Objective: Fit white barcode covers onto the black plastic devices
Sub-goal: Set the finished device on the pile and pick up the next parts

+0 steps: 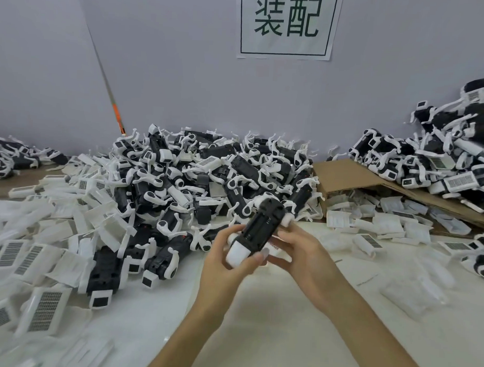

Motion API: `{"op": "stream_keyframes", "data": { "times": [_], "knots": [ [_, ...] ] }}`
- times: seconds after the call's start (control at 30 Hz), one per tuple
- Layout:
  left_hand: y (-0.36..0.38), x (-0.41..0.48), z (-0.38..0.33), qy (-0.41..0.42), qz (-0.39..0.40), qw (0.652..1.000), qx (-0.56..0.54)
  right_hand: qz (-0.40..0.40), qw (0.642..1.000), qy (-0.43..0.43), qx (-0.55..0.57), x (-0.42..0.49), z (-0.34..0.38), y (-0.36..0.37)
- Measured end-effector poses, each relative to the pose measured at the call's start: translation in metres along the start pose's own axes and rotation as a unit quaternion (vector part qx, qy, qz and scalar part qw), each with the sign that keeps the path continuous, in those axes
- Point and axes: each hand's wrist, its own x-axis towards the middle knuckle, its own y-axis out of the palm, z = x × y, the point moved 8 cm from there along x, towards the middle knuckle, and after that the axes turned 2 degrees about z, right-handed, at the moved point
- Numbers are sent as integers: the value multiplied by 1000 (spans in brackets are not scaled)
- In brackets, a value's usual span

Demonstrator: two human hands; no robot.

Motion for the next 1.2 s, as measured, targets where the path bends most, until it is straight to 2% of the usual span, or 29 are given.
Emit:
{"op": "stream_keyframes", "data": {
  "times": [0.1, 0.17, 0.23, 0.3, 0.37, 0.47, 0.57, 0.6, 0.7, 0.8, 1.0, 1.2],
  "knots": [
    [-14, 4, 3, -52, -41, 989, -129, -119, 974, -39, -188, -2, 5, -27],
    [-27, 6, 3, -70, -77, 977, -186, -138, 933, -77, -325, -3, 5, -30],
    [-34, 7, 2, -75, -95, 972, -201, -90, 876, -97, -465, 1, -8, -20],
    [-34, 8, 2, -84, -92, 972, -197, -6, 804, -61, -591, 8, -35, -10],
    [-35, 7, 6, -99, -101, 970, -197, 30, 760, -25, -649, 10, -56, -6],
    [-37, 8, 9, -103, -108, 962, -230, -6, 771, -73, -632, 7, -51, -4],
    [-32, 8, 9, -101, -79, 958, -256, -63, 777, -132, -612, 4, -32, -6],
    [-31, 9, 9, -102, -71, 958, -260, -77, 798, -133, -582, 4, -26, -9],
    [-28, 9, 8, -113, -66, 954, -271, -103, 897, -94, -419, 3, -18, -22],
    [-28, 9, 9, -118, -65, 954, -268, -113, 940, -79, -313, 2, -12, -27],
    [-26, 8, 15, -137, -66, 973, -172, -178, 941, -144, -251, -6, 14, -44],
    [-14, 5, 9, -127, -13, 987, -94, -135, 961, -168, -173, -6, 20, -37]
  ]
}}
